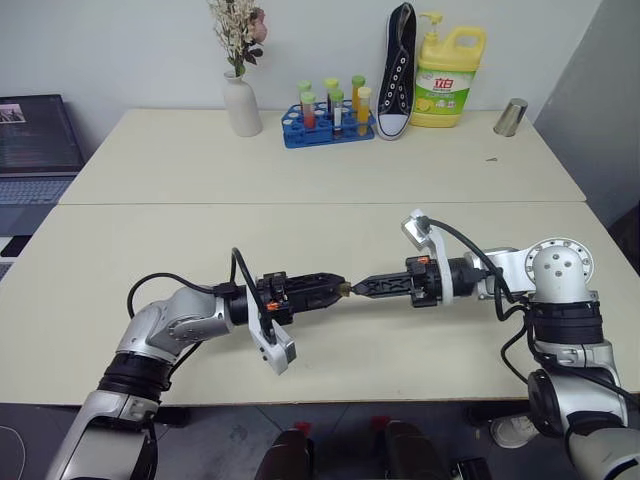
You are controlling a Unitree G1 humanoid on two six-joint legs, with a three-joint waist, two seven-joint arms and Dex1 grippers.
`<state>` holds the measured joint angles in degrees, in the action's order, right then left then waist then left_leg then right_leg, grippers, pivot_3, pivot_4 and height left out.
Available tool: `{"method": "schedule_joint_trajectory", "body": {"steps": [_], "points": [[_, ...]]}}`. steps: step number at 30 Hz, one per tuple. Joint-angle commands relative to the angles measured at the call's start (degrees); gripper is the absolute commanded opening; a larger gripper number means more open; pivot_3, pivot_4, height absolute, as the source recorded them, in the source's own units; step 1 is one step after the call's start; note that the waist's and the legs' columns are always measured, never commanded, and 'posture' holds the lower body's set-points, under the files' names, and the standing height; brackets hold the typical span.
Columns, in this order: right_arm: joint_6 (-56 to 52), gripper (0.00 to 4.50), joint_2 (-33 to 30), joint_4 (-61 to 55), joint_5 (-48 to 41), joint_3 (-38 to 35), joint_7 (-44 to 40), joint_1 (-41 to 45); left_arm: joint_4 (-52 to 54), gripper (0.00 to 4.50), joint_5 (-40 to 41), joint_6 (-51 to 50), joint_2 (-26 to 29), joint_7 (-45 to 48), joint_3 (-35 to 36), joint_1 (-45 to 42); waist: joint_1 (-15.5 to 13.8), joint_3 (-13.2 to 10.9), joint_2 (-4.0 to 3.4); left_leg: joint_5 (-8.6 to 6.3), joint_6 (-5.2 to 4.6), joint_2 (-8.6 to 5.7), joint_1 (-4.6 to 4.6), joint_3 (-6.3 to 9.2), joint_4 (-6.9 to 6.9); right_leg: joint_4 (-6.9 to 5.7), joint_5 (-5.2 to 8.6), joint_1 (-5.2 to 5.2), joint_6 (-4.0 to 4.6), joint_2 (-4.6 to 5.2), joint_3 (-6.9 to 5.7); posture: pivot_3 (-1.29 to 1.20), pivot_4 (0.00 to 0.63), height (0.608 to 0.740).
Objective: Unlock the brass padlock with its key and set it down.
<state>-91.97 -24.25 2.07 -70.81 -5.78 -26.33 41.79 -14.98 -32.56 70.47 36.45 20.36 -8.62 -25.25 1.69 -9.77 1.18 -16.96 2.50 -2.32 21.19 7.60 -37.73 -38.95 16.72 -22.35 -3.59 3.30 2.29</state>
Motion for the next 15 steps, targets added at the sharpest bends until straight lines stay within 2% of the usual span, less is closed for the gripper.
{"method": "schedule_joint_trajectory", "body": {"steps": [1,4,6,11,15], "points": [[1.03,0.00,0.87,-4.01,-1.38,-1.50,-1.45,0.65,0.85,0.97,-0.11,-0.23,0.54,-1.10,-1.13,-0.20,0.00,0.00,0.00,0.00,0.00,0.00,0.00,0.00,0.00,0.00,0.00,0.00,0.00,0.00,0.00,0.00,0.150,0.740],[3.11,0.97,-0.81,-6.72,0.37,-0.29,-3.20,-0.71,0.64,0.97,0.18,-0.69,0.78,-1.51,-1.51,-0.44,0.01,-0.01,-0.03,0.00,0.00,0.00,0.01,0.01,0.00,0.00,0.00,0.00,0.00,0.00,-0.01,0.00,0.150,0.740],[10.37,1.70,-7.41,-13.65,6.25,4.98,-10.78,-3.91,0.60,0.97,0.74,-1.14,0.97,-1.57,-1.69,-0.67,-0.09,-0.02,-0.05,0.00,0.00,-0.01,0.02,0.02,0.00,0.00,0.00,0.00,0.00,0.00,-0.02,0.00,0.150,0.740],[30.40,1.71,-16.17,-21.63,20.94,12.57,-21.70,-10.59,1.09,0.97,1.66,-1.74,1.54,-1.83,-2.40,-0.79,-0.08,-0.03,-0.06,-0.01,-0.02,-0.08,0.27,0.08,-0.11,0.08,0.00,-0.11,-0.01,0.06,-0.16,0.00,0.150,0.740],[36.03,1.71,-12.24,-24.30,22.98,11.27,-19.75,-12.67,1.40,0.97,2.33,-1.61,1.68,-1.59,-3.12,-0.78,0.61,-0.03,-0.07,-0.01,-0.01,-0.05,0.28,-0.01,-0.07,0.01,0.01,-0.27,-0.01,-0.08,-0.08,0.00,0.150,0.740]]}}
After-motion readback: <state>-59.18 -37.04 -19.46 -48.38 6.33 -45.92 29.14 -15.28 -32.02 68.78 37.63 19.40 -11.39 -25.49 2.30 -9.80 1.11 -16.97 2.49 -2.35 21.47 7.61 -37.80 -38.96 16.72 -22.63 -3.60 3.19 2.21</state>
